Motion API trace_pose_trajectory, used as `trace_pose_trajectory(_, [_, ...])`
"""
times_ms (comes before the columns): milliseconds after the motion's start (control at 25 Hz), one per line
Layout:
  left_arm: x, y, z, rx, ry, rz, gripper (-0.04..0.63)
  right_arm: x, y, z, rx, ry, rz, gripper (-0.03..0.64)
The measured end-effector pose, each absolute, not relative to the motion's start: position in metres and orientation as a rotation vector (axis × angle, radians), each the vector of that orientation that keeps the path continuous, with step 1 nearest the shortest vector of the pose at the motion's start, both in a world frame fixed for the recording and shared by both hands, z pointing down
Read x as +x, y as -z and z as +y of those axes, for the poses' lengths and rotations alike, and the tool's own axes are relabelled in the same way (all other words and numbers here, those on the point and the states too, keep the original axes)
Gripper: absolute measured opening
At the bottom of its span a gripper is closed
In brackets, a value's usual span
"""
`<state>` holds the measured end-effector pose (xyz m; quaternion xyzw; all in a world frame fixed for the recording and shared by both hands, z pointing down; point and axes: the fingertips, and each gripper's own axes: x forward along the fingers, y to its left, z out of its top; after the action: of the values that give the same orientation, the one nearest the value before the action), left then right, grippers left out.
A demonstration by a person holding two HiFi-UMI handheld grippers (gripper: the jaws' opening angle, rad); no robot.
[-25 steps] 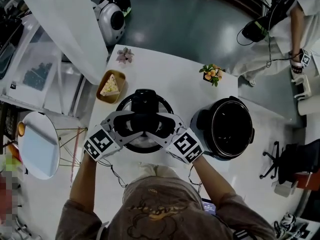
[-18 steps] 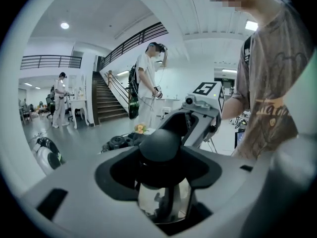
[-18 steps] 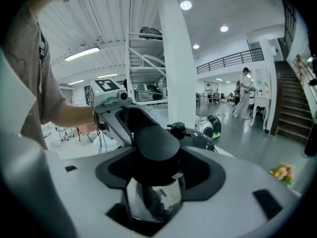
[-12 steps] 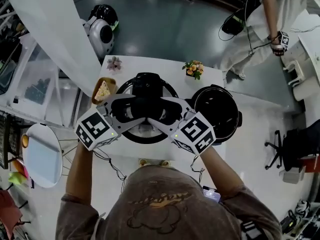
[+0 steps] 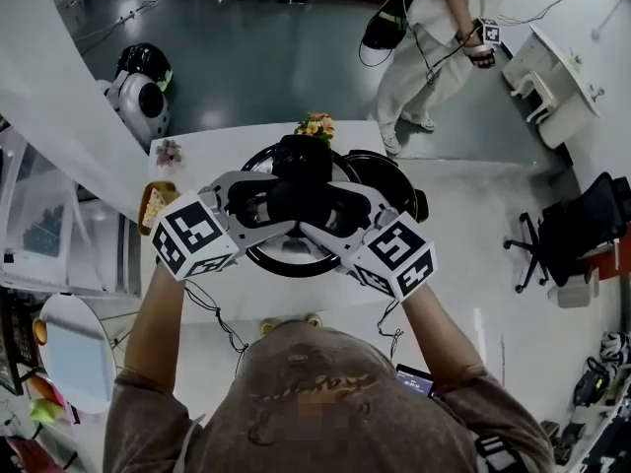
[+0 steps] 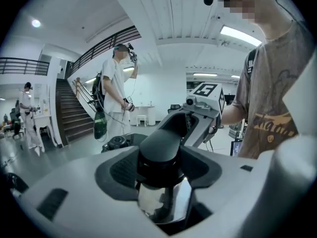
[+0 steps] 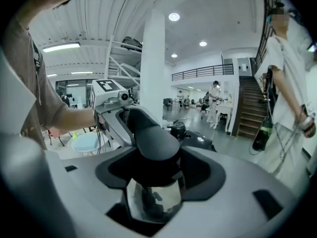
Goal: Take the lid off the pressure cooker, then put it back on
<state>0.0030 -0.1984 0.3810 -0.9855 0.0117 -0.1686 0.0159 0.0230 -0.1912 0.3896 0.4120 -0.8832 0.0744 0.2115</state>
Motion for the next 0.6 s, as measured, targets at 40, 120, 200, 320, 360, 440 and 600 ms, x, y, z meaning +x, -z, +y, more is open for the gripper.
trace_pose_trajectory(40, [0.013, -0.381, -0.197, -3.062, 0.52, 0.001, 0.261, 0.033, -0.389, -0.189, 1.175, -0.211, -2.44, 0.275])
trace_pose_trajectory(120, [0.039, -0.379, -0.192, -3.05, 0.518, -0.076, 0.261, 0.059, -0.387, -0.184, 1.24, -0.222, -2.412, 0.275])
trace_pose_trajectory(200, [0.065, -0.377, -0.188, -3.038, 0.517, -0.151, 0.261, 0.084, -0.385, -0.179, 1.302, -0.237, -2.384, 0.275])
trace_pose_trajectory(320, [0.093, -0.377, -0.184, -3.035, 0.517, -0.225, 0.261, 0.111, -0.385, -0.174, 1.356, -0.262, -2.353, 0.275])
trace_pose_trajectory(360, [0.1, -0.377, -0.182, -3.033, 0.519, -0.248, 0.261, 0.119, -0.385, -0.172, 1.372, -0.27, -2.343, 0.275])
trace_pose_trajectory(440, [0.116, -0.379, -0.179, -3.027, 0.522, -0.299, 0.261, 0.134, -0.387, -0.167, 1.411, -0.289, -2.322, 0.275])
trace_pose_trajectory(600, [0.141, -0.39, -0.175, -3.023, 0.535, -0.381, 0.261, 0.157, -0.397, -0.163, 1.467, -0.33, -2.292, 0.275])
